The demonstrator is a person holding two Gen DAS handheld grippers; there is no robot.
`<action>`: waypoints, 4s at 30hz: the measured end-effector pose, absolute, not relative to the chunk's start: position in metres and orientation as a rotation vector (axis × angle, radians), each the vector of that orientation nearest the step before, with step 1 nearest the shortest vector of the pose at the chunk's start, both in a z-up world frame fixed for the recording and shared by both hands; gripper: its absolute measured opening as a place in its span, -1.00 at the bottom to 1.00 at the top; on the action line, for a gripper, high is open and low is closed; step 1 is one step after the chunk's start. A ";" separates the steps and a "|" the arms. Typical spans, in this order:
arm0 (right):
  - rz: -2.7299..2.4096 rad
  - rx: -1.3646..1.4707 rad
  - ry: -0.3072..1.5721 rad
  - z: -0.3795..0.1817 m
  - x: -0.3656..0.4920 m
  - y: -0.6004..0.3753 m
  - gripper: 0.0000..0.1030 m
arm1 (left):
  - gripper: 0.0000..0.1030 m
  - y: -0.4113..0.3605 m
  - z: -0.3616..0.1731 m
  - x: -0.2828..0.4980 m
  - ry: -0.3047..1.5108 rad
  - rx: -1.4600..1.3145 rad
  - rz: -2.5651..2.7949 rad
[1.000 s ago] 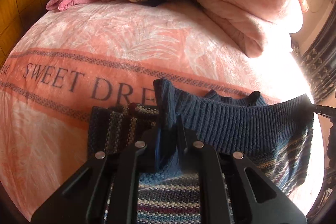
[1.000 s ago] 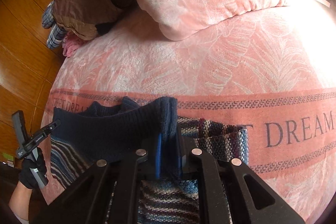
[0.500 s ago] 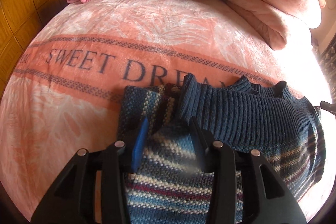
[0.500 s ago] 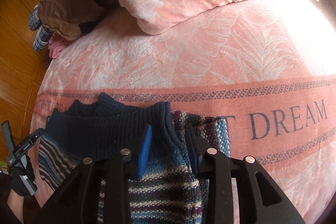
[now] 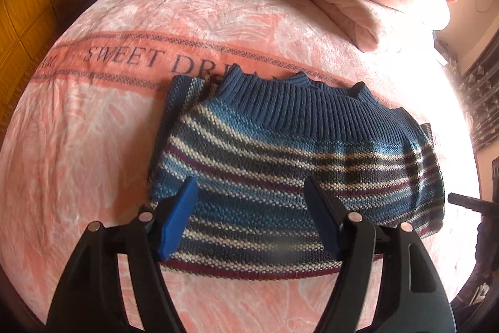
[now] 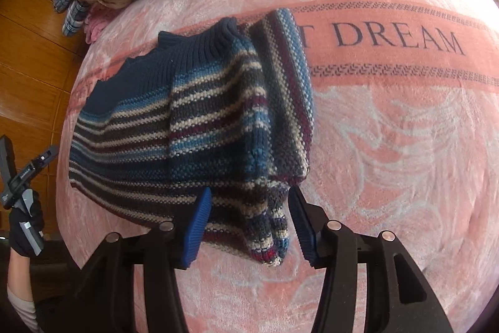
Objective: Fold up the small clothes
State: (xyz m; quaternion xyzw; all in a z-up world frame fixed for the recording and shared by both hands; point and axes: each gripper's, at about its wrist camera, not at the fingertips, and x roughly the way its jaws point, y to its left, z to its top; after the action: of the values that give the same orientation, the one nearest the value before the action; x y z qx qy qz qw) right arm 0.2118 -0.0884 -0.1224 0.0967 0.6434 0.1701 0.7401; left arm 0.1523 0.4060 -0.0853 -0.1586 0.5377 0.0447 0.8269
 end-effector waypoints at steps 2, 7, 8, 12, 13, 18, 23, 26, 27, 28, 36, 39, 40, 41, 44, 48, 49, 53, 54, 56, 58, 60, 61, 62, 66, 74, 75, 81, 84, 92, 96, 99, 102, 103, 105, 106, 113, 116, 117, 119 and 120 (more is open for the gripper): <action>0.374 0.205 1.438 -0.133 0.208 -0.086 0.00 | 0.39 0.406 -0.096 0.148 1.146 -0.391 0.100; 0.359 0.159 1.477 -0.151 0.200 -0.077 -0.68 | 0.40 0.404 -0.130 0.146 1.220 -0.371 0.147; 0.364 0.155 1.472 -0.149 0.198 -0.076 -0.69 | 0.40 0.404 -0.135 0.146 1.235 -0.368 0.144; 0.401 0.190 1.450 -0.128 0.197 -0.080 -0.77 | 0.40 0.403 -0.149 0.143 1.266 -0.315 0.144; 0.402 0.190 1.443 -0.123 0.197 -0.083 -0.77 | 0.40 0.403 -0.153 0.142 1.275 -0.305 0.147; 0.354 0.178 1.491 -0.136 0.195 -0.096 -0.77 | 0.40 0.403 -0.164 0.140 1.292 -0.254 0.153; 0.324 0.101 1.537 -0.161 0.193 -0.090 -0.74 | 0.46 0.394 -0.166 0.139 1.287 -0.170 0.143; 0.311 0.078 1.542 -0.162 0.196 -0.086 -0.66 | 0.47 0.391 -0.166 0.139 1.280 -0.160 0.149; 0.312 0.080 1.546 -0.162 0.198 -0.085 -0.61 | 0.47 0.391 -0.164 0.140 1.276 -0.163 0.148; 0.313 0.088 1.546 -0.160 0.200 -0.084 -0.51 | 0.47 0.390 -0.161 0.140 1.269 -0.171 0.145; 0.307 0.242 1.406 -0.115 0.232 -0.099 0.36 | 0.47 0.383 -0.133 0.158 1.180 -0.236 0.104; 0.284 0.291 1.408 -0.120 0.246 -0.103 0.45 | 0.47 0.380 -0.133 0.167 1.174 -0.260 0.101; 0.282 0.299 1.416 -0.125 0.249 -0.102 0.45 | 0.47 0.378 -0.133 0.169 1.174 -0.255 0.098; 0.282 0.306 1.423 -0.130 0.253 -0.103 0.45 | 0.47 0.376 -0.134 0.171 1.175 -0.248 0.093; 0.285 0.328 1.444 -0.143 0.259 -0.105 0.45 | 0.47 0.372 -0.136 0.177 1.175 -0.227 0.079; 0.283 0.354 1.465 -0.159 0.260 -0.107 0.45 | 0.47 0.376 -0.144 0.180 1.185 -0.227 0.082; 0.274 0.353 1.469 -0.162 0.261 -0.106 0.45 | 0.47 0.377 -0.147 0.181 1.189 -0.230 0.087; 0.264 0.388 1.475 -0.173 0.264 -0.103 0.46 | 0.48 0.382 -0.154 0.183 1.199 -0.242 0.092; 0.264 0.387 1.474 -0.173 0.264 -0.102 0.46 | 0.49 0.383 -0.155 0.184 1.200 -0.239 0.089; 0.264 0.381 1.470 -0.174 0.264 -0.101 0.44 | 0.52 0.383 -0.157 0.185 1.201 -0.232 0.084; 0.273 0.389 1.463 -0.174 0.264 -0.098 0.32 | 0.54 0.382 -0.159 0.185 1.200 -0.227 0.080; 0.309 0.416 1.459 -0.174 0.263 -0.097 -0.04 | 0.55 0.382 -0.161 0.185 1.198 -0.219 0.078; 0.307 0.400 1.452 -0.172 0.262 -0.095 -0.09 | 0.55 0.381 -0.161 0.186 1.197 -0.217 0.076; 0.316 0.378 1.444 -0.169 0.262 -0.092 -0.15 | 0.55 0.381 -0.161 0.186 1.197 -0.217 0.075; 0.345 0.364 1.416 -0.157 0.261 -0.087 -0.38 | 0.55 0.383 -0.160 0.187 1.197 -0.230 0.073; 0.314 0.341 1.442 -0.162 0.262 -0.091 -0.42 | 0.55 0.385 -0.162 0.188 1.198 -0.244 0.074; 0.308 0.333 1.446 -0.164 0.262 -0.091 -0.41 | 0.55 0.386 -0.162 0.188 1.198 -0.243 0.073; 0.278 0.265 1.439 -0.168 0.260 -0.082 -0.38 | 0.58 0.386 -0.164 0.188 1.197 -0.241 0.072; 0.272 0.267 1.438 -0.169 0.259 -0.082 -0.37 | 0.59 0.385 -0.165 0.188 1.196 -0.239 0.071; 0.265 0.273 1.442 -0.168 0.261 -0.081 -0.35 | 0.60 0.387 -0.165 0.189 1.197 -0.244 0.062; 0.268 0.292 1.445 -0.159 0.264 -0.081 -0.40 | 0.60 0.390 -0.162 0.190 1.199 -0.266 0.047; 0.319 0.339 1.437 -0.143 0.264 -0.076 -0.45 | 0.60 0.395 -0.155 0.189 1.177 -0.307 0.027; 0.406 0.336 1.406 -0.118 0.262 -0.058 -0.46 | 0.60 0.398 -0.145 0.189 1.143 -0.340 0.001; 0.433 0.342 1.394 -0.110 0.262 -0.051 -0.46 | 0.60 0.398 -0.143 0.189 1.135 -0.348 -0.007; 0.484 0.353 1.372 -0.095 0.260 -0.035 -0.46 | 0.60 0.397 -0.138 0.188 1.124 -0.362 -0.017; 0.508 0.356 1.363 -0.089 0.259 -0.025 -0.46 | 0.60 0.396 -0.137 0.188 1.119 -0.371 -0.025; 0.646 0.344 1.352 -0.068 0.253 0.051 -0.52 | 0.60 0.390 -0.129 0.188 1.100 -0.386 -0.062; 0.683 0.293 1.373 -0.072 0.248 0.084 -0.63 | 0.60 0.392 -0.129 0.187 1.097 -0.399 -0.062; 0.694 0.286 1.389 -0.077 0.248 0.094 -0.67 | 0.60 0.394 -0.128 0.186 1.097 -0.402 -0.061; 0.697 0.279 1.431 -0.090 0.247 0.110 -0.68 | 0.60 0.398 -0.128 0.185 1.098 -0.407 -0.057; 0.687 0.263 1.449 -0.097 0.246 0.117 -0.67 | 0.60 0.399 -0.127 0.185 1.097 -0.410 -0.053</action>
State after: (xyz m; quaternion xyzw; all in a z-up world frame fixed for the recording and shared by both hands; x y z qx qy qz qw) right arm 0.2456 0.1166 -0.0973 0.1176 0.6472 0.3071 0.6878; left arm 0.1847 0.3994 -0.1272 -0.1935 0.5177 -0.0251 0.8330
